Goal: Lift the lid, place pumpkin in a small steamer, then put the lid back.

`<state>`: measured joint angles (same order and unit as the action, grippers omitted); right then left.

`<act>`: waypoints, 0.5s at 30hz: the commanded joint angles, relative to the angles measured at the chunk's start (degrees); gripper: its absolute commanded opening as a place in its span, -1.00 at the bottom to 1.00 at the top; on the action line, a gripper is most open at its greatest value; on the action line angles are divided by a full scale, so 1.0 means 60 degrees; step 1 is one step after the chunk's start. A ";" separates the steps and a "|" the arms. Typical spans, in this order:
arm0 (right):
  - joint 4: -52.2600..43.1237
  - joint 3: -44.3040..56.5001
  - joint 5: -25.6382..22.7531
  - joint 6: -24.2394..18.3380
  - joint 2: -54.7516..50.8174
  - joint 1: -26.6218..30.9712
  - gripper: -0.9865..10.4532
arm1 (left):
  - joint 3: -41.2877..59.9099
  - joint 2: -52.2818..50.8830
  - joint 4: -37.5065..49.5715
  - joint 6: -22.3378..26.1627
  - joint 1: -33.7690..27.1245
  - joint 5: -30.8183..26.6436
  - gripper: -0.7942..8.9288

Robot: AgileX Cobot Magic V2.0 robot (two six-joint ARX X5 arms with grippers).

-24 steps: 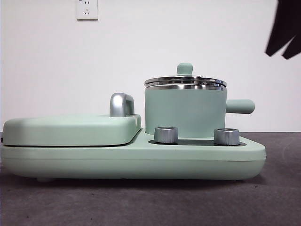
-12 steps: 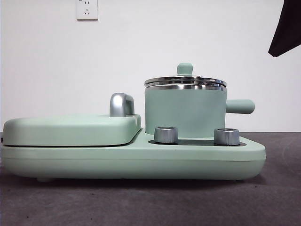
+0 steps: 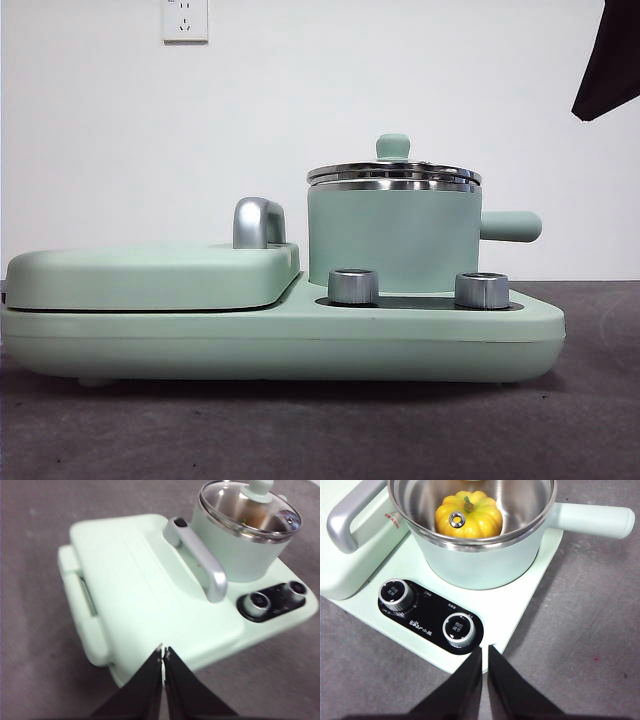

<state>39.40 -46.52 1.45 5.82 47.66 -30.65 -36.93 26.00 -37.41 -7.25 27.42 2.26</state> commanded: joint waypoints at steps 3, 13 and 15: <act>-0.0098 -0.0047 0.0004 0.0029 0.0029 -0.0055 -0.80 | 0.1657 -0.1147 0.2018 0.1144 -0.1290 -0.0455 -0.82; -0.0098 -0.0047 0.0004 0.0029 0.0029 -0.0055 -0.80 | 0.5231 -0.4091 0.4776 0.0882 -0.4197 -0.0470 -0.82; -0.0098 -0.0047 0.0004 0.0025 0.0025 -0.0055 -0.80 | 0.5690 -0.4324 0.4947 0.0878 -0.4408 -0.0474 -0.82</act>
<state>39.40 -46.52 1.45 5.82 47.66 -30.65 -3.60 0.12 -8.78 -2.37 1.15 -0.32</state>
